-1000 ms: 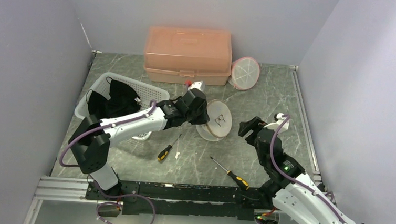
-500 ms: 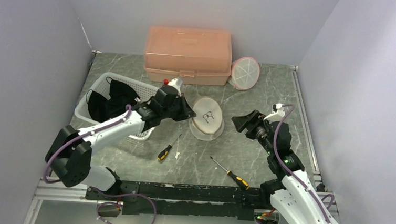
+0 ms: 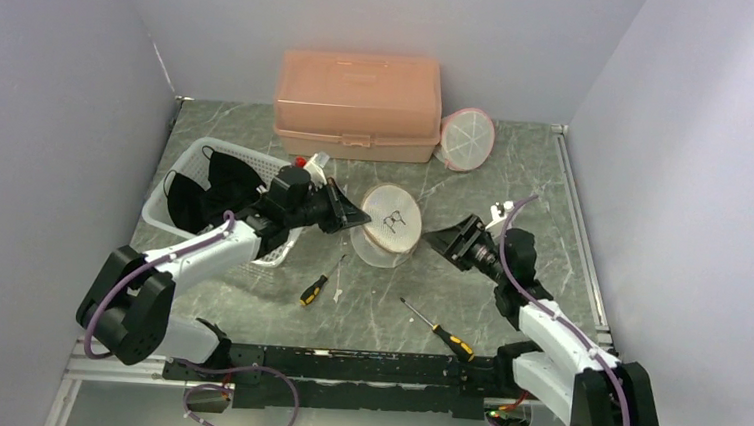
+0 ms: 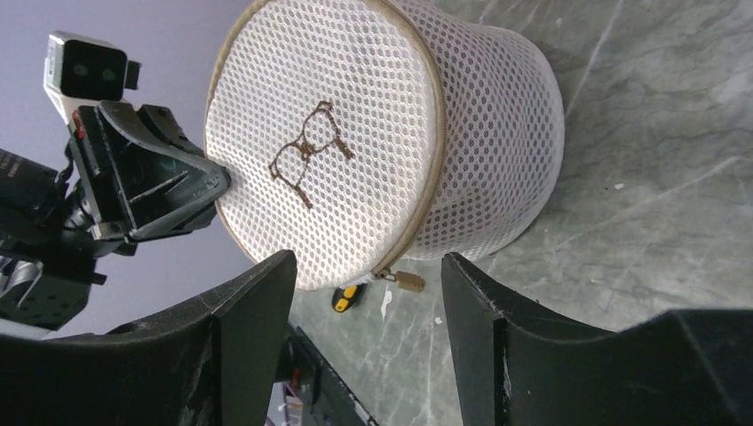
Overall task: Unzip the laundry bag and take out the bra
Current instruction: Unzip the laundry bag at the center of the board.
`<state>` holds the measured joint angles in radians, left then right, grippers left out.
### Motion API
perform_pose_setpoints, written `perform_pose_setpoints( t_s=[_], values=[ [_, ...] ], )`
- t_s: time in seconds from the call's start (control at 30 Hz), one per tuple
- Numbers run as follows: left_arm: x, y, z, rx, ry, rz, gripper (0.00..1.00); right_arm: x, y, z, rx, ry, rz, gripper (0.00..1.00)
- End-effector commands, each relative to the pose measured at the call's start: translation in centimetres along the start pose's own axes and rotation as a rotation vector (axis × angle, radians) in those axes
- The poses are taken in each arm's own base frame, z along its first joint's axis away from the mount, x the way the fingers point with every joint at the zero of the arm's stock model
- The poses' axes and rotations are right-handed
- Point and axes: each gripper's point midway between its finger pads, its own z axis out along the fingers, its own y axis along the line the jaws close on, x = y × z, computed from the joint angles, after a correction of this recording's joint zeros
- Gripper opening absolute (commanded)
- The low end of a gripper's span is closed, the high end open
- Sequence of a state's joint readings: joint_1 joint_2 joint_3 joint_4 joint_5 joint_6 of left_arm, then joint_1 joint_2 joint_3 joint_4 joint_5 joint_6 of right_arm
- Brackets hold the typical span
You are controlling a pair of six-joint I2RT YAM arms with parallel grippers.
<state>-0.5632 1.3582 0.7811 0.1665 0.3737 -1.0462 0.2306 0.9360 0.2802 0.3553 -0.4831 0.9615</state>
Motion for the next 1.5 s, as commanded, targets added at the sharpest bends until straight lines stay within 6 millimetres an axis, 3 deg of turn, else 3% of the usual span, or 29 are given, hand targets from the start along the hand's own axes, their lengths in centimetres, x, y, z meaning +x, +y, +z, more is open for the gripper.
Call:
perform_pose_setpoints(
  t_s=[0.0, 0.3, 0.7, 0.97, 1.17, 1.23, 1.27, 1.3, 1.37, 1.47],
  values=[
    [0.1, -1.5, -0.5, 0.076, 0.005, 0.009, 0.03, -0.7, 2.4, 0.5, -0.125, -0.01, 0.009, 0.64],
    [1.2, 0.7, 0.2, 0.045, 0.033, -0.017, 0.03, -0.6, 0.3, 2.8, -0.059, 0.029, 0.106, 0.62],
    [1.3, 0.6, 0.3, 0.056, 0.042, -0.015, 0.03, 0.0, -0.2, 5.2, -0.091, 0.079, 0.177, 0.59],
    [1.6, 0.9, 0.7, 0.059, 0.056, -0.026, 0.03, 0.9, 0.5, 5.8, -0.159, 0.108, 0.228, 0.43],
    [1.4, 1.6, 0.2, 0.006, 0.036, -0.002, 0.04, 0.9, 1.4, 4.9, -0.202, 0.095, 0.209, 0.22],
    [1.1, 2.3, -0.2, -0.042, 0.018, 0.011, 0.15, 0.9, 1.3, 4.6, -0.179, 0.087, 0.178, 0.17],
    [0.9, 2.5, -0.5, -0.066, 0.005, 0.021, 0.28, 1.0, 0.9, 4.4, -0.145, 0.091, 0.171, 0.1],
    [0.6, 2.6, -0.9, -0.083, -0.009, 0.034, 0.48, 0.9, 0.8, 4.3, -0.126, 0.086, 0.155, 0.04],
    [0.2, 2.8, -1.5, -0.121, -0.031, 0.054, 0.74, 0.7, 0.8, 3.9, -0.094, 0.074, 0.136, 0.0],
    [0.0, 3.6, -2.9, -0.193, -0.058, 0.066, 0.84, 0.3, 1.1, 3.3, -0.068, 0.049, 0.124, 0.0]
  ],
)
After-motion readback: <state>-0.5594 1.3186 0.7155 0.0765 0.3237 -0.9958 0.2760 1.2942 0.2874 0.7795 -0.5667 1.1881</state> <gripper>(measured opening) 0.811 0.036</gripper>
